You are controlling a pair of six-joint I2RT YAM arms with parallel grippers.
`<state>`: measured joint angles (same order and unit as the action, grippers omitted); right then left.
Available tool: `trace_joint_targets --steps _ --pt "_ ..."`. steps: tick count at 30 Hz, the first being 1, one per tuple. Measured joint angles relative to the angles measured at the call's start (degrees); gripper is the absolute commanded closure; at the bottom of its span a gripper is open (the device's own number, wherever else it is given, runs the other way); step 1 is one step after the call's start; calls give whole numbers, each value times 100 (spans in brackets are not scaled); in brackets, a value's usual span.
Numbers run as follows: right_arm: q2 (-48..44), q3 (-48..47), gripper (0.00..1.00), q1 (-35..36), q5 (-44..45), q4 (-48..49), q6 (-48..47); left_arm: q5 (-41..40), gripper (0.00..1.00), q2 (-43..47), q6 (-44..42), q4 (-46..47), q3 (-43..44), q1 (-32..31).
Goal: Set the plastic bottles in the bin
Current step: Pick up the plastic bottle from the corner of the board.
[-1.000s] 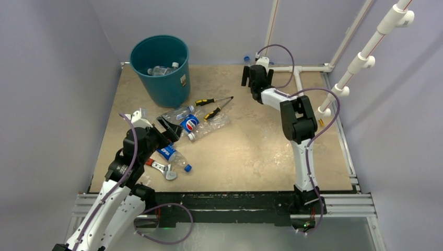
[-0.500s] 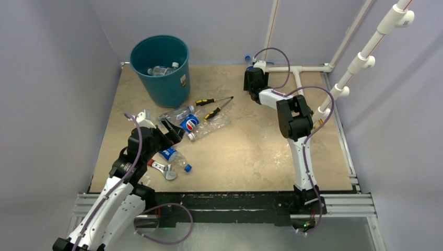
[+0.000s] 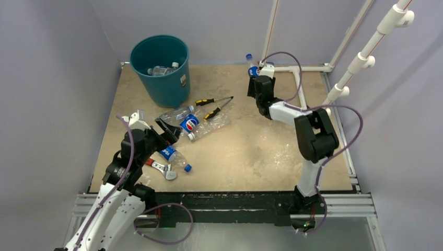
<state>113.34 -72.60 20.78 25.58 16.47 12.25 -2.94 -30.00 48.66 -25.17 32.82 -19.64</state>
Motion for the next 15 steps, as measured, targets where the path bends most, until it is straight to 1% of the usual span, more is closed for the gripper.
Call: trace_joint_targets --steps 3,8,11,15 --pt "-918 787 51 442 20 398 98 -72 2 140 -22 -157 232 0" --pt "-2562 2251 52 1725 -179 1196 328 -133 2 264 -46 -254 765 0" --pt "-3543 3136 52 2367 -428 1609 442 -81 2 247 -155 -133 1115 0" --pt "-4747 3976 53 2868 -695 2006 581 83 2 249 -354 341 1436 0"
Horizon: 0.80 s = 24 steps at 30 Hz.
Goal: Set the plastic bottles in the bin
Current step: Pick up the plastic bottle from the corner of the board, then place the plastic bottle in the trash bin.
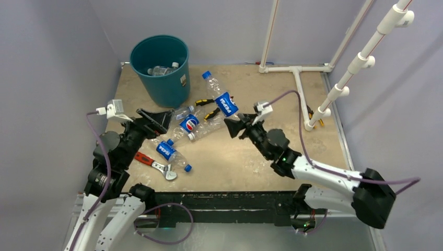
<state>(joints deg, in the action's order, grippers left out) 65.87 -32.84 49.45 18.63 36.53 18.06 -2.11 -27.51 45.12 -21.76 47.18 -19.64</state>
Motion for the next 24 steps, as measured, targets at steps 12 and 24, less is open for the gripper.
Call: trace_joint_targets --steps 12,24 --pt "-2048 1126 53 463 -1086 872 651 2127 2 -592 116 2776 35 0" --pt "-2111 2238 54 612 -1792 2369 1469 3797 3 -1585 656 4658 -70 -92"
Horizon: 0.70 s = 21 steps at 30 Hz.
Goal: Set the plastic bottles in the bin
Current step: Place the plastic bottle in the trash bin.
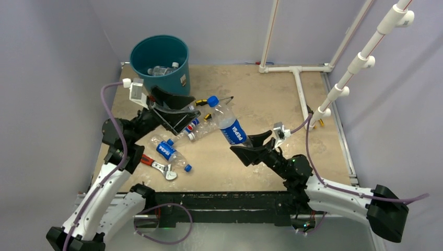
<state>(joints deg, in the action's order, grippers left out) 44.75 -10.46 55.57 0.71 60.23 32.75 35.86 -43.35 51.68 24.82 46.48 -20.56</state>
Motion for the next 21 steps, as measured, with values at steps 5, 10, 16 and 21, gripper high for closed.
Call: trace_joint_targets --steps 5,10,16,21 --pt "490 96 54 44 -70 796 302 -52 1 -442 -247 260 0 -1043" --pt "612 96 55 90 -190 1279 461 -319 4 -634 -748 90 17 -1744" --pt "522 81 55 146 -181 1204 435 -533 12 -964 -920 76 83 -2039" --pt "522 17 55 212 -186 944 358 -804 27 -1209 -1130 -26 109 -2452"
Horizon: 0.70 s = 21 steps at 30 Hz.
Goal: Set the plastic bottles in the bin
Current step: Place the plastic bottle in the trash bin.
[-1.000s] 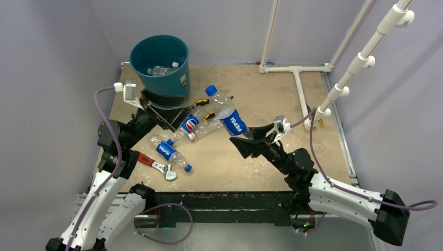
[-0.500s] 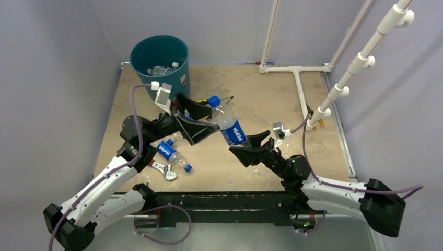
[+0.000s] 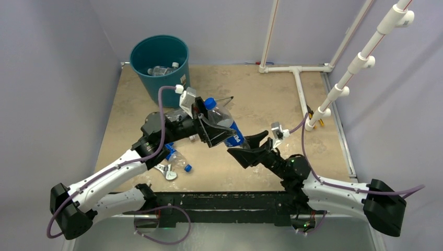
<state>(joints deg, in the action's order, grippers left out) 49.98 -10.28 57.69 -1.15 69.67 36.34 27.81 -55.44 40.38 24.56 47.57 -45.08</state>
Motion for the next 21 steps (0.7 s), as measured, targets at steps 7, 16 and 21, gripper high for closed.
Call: trace_joint_targets --steps 7,16,21 --pt "-291 -398 33 79 -2 -986 -238 -210 58 -184 -229 -55 107 -188" --pt "-979 -1292 1 81 -328 -3241 -909 -369 79 101 -573 -345 223 -221" --pt "-1058 -2227 1 81 -446 -4907 -1611 -389 79 90 -835 -975 599 -221"
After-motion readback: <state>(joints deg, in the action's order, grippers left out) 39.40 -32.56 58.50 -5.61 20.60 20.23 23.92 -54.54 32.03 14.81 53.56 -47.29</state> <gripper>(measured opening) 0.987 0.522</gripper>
